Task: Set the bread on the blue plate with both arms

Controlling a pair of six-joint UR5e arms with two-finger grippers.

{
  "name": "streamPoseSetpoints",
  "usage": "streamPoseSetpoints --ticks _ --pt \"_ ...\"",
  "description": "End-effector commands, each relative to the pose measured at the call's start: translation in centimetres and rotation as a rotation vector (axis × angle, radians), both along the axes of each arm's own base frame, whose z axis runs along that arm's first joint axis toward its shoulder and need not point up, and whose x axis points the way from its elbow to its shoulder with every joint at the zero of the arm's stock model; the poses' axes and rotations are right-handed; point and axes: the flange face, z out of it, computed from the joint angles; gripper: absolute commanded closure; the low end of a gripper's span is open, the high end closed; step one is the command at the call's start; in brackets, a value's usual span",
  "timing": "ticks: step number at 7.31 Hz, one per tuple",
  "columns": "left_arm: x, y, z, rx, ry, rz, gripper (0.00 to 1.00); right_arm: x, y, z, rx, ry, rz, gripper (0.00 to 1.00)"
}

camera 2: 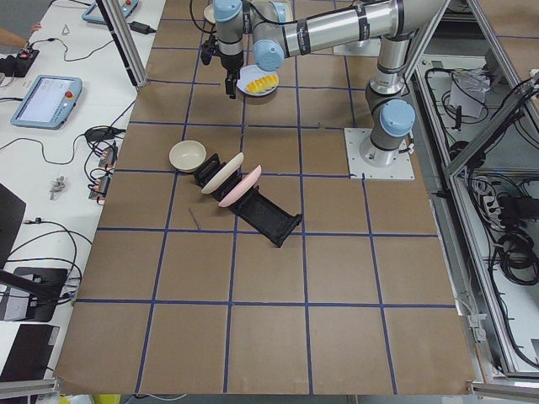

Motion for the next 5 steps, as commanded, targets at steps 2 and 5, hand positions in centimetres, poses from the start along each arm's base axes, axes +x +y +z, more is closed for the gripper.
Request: streamPoseSetpoints --ticks 2,5 --pt "0.0 0.0 0.0 -0.001 0.004 -0.004 0.0 0.4 3.7 2.1 0.046 0.086 -0.055 0.0" --pt "0.1 -0.1 0.0 -0.002 0.004 -0.007 0.0 3.5 5.5 -0.2 0.045 0.095 -0.015 0.02"
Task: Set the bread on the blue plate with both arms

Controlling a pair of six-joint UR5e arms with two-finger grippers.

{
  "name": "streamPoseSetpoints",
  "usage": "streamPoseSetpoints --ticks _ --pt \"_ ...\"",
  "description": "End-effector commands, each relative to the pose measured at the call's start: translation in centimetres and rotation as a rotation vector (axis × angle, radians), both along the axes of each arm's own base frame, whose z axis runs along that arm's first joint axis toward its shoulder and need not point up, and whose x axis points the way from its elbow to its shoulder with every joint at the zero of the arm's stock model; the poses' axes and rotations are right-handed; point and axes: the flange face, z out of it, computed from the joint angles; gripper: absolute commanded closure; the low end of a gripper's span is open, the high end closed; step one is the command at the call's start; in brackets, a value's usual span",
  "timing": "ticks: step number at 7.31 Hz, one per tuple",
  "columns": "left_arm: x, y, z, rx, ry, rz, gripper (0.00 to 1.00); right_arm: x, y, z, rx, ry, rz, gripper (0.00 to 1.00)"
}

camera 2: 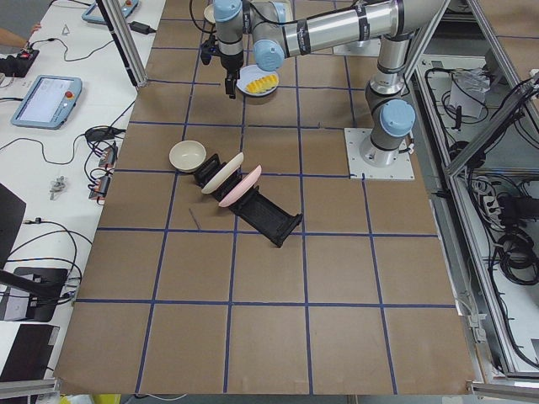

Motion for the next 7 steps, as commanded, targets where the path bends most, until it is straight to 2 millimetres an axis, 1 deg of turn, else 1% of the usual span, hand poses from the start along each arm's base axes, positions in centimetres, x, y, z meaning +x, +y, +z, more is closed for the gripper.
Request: streamPoseSetpoints --ticks 1,3,6,7 --pt "0.01 -0.01 -0.01 0.0 0.0 -0.001 0.0 1.25 1.45 -1.43 -0.027 0.012 0.017 0.0" --pt "0.0 -0.07 0.14 -0.003 0.001 -0.001 0.0 1.11 0.84 -1.4 -0.04 0.015 0.015 0.0" --pt "-0.06 -0.15 0.2 -0.004 0.0 -0.002 0.0 1.22 0.75 -1.47 -0.042 0.003 0.015 0.0" --pt "-0.15 -0.05 0.49 -0.002 -0.009 -0.004 0.0 1.21 0.76 -1.54 -0.04 0.004 0.015 0.0"
